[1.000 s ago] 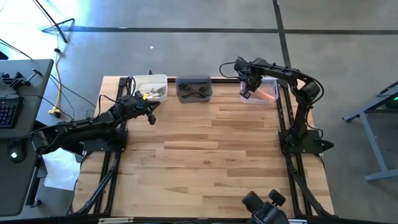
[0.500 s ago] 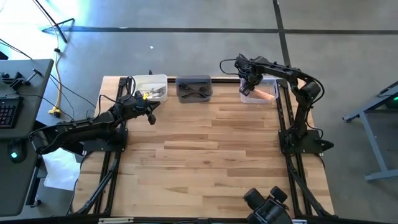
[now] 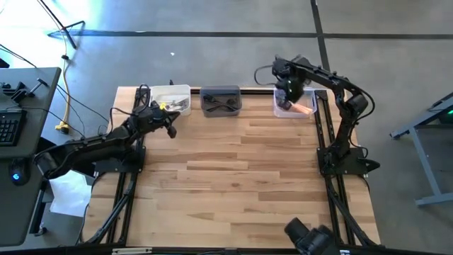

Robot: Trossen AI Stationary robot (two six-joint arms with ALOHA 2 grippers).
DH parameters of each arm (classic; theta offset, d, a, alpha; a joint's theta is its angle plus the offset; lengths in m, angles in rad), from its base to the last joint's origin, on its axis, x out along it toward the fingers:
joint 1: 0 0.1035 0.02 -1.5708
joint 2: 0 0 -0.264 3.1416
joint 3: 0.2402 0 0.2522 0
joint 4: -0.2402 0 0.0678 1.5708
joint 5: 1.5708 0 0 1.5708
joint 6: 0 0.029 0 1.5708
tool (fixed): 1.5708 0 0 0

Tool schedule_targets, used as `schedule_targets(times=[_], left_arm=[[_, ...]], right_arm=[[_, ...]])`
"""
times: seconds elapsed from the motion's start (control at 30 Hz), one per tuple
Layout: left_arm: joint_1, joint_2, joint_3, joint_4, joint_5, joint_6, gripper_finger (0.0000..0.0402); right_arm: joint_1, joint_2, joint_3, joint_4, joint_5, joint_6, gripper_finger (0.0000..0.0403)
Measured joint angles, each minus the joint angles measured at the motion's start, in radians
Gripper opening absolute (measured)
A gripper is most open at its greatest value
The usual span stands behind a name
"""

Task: Sort silverware by color (type)
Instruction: Return to Home Position

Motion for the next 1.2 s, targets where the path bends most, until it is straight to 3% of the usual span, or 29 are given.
schedule_targets(times=[0.1, 0.37, 0.9, 1.1, 1.2], left_arm=[[0.026, 0.0, 0.0, 0.009, 0.021, 0.001, 0.0019], [0.067, 0.0, 0.0, 0.027, 0.024, 0.0, 0.0019], [0.067, 0.0, 0.001, 0.041, 0.022, -0.07, 0.0019], [0.066, 0.0, 0.001, 0.041, 0.014, -0.099, 0.0019], [0.066, 0.0, 0.001, 0.043, 0.013, -0.113, 0.0019]], right_arm=[[-0.004, -0.01, -0.082, -0.067, -0.104, 0.019, 0.0013], [-0.018, -0.017, -0.253, 0.063, -0.048, 0.046, 0.0002], [-0.124, -0.045, -0.205, 0.089, -0.023, -0.026, 0.0], [-0.148, -0.043, -0.204, 0.118, 0.095, -0.027, 0.0], [-0.151, -0.043, -0.183, 0.103, 0.088, -0.051, 0.0]])
